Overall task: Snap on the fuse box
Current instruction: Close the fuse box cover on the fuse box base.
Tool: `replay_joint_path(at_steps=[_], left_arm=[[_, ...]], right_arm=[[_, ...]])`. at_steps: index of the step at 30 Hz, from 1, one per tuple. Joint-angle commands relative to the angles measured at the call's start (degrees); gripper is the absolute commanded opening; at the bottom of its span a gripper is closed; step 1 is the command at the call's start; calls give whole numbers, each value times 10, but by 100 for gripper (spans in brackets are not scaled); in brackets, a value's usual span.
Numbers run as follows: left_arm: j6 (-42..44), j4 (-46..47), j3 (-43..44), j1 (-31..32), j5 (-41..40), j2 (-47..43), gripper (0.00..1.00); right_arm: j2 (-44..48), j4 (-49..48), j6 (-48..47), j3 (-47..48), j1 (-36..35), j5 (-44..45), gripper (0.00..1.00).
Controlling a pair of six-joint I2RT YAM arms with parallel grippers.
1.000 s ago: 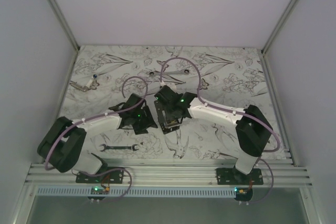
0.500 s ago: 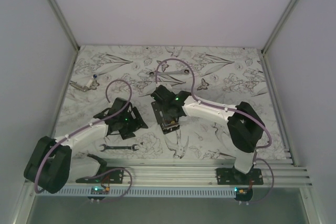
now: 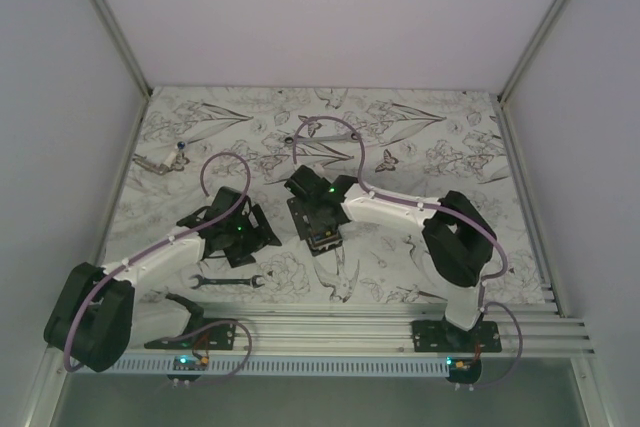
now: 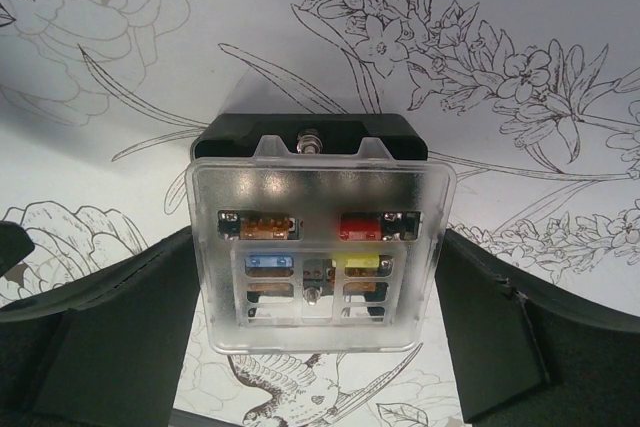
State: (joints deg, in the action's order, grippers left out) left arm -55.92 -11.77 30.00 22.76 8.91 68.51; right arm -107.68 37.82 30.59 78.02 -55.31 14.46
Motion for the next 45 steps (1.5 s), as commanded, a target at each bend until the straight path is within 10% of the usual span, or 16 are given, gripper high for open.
replay_joint_path(at_steps=[1, 45], left_arm=[[7, -25, -8, -4, -7, -3, 86], [-1, -24, 25, 14, 21, -8, 84]], right_arm=[[-13, -10, -5, 17, -5, 0, 91], [37, -20, -35, -20, -7, -41, 100]])
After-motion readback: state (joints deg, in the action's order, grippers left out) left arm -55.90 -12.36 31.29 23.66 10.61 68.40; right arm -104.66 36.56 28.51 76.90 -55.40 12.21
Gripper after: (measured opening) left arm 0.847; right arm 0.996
